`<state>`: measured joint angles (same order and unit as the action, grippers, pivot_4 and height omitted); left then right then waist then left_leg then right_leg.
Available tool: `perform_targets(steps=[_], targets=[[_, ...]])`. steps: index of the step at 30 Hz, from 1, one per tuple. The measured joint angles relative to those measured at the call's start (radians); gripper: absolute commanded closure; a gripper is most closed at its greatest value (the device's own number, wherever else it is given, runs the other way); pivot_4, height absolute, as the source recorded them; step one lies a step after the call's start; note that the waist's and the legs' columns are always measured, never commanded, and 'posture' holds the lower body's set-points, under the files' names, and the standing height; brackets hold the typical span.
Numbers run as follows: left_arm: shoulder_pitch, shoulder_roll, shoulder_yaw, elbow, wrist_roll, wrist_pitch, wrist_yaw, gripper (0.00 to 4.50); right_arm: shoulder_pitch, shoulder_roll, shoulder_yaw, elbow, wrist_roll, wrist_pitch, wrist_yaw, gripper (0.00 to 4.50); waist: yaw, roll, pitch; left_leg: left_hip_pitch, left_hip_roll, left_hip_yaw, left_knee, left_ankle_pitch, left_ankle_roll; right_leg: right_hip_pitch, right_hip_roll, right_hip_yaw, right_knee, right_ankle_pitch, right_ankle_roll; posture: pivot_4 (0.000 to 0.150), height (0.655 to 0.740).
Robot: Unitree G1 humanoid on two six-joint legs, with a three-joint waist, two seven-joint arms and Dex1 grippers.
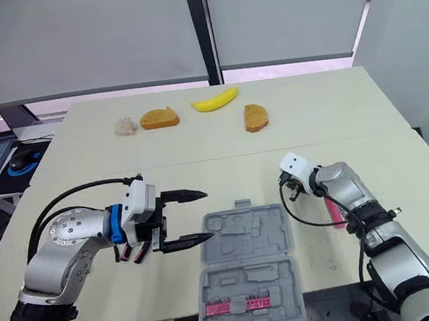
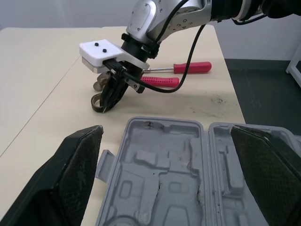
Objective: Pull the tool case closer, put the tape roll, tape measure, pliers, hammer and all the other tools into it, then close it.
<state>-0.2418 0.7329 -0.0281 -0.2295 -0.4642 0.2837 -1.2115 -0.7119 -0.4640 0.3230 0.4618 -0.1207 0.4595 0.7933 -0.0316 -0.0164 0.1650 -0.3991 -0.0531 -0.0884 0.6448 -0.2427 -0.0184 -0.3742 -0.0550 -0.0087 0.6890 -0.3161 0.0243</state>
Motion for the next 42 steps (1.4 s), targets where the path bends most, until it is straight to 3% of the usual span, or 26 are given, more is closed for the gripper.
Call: perform_targets(steps=[6,9,12,27,42], targets=[[0.08,0.103,0.091,0.073,0.005,-0.082,-0.067,0.0,0.071,0.004,-0.026,-0.439,0.123,0.256,0.097,4.49,-0.002,0.001,0.0,0.0,0.003,0.0,-0.001,0.0,0.0,-0.001,0.001,-0.001,0.0,0.0,-0.001,0.15,0.74],[0.104,0.17,0.118,0.131,0.017,-0.108,-0.112,0.0,0.081,0.097,-0.002,-0.613,0.206,0.411,0.099,4.49,-0.001,0.001,0.001,0.0,0.005,0.0,-0.001,0.0,0.0,-0.001,0.003,-0.002,0.0,-0.001,-0.001,0.15,0.74],[0.122,0.199,0.128,0.154,0.027,-0.122,-0.135,0.0,0.084,0.192,0.049,-0.67,0.261,0.511,0.072,4.49,0.002,0.001,0.001,0.0,0.005,0.0,-0.001,0.0,0.0,-0.002,0.002,-0.002,0.0,0.0,-0.001,0.15,0.74],[0.214,0.208,0.144,0.124,0.061,-0.187,-0.13,0.0,-0.022,0.36,0.192,-0.272,0.225,0.381,-0.002,4.49,-0.002,0.001,0.001,-0.001,0.007,0.007,-0.001,0.0,0.0,-0.01,0.002,0.0,0.008,0.0,-0.003,0.15,0.74],[0.214,0.207,0.144,0.119,0.077,-0.19,-0.112,0.0,-0.048,0.399,0.232,-0.098,0.167,0.251,0.016,4.49,-0.002,0.001,0.001,-0.001,0.008,0.008,-0.001,0.0,0.0,-0.011,0.002,0.0,0.008,0.0,-0.003,0.15,0.74]])
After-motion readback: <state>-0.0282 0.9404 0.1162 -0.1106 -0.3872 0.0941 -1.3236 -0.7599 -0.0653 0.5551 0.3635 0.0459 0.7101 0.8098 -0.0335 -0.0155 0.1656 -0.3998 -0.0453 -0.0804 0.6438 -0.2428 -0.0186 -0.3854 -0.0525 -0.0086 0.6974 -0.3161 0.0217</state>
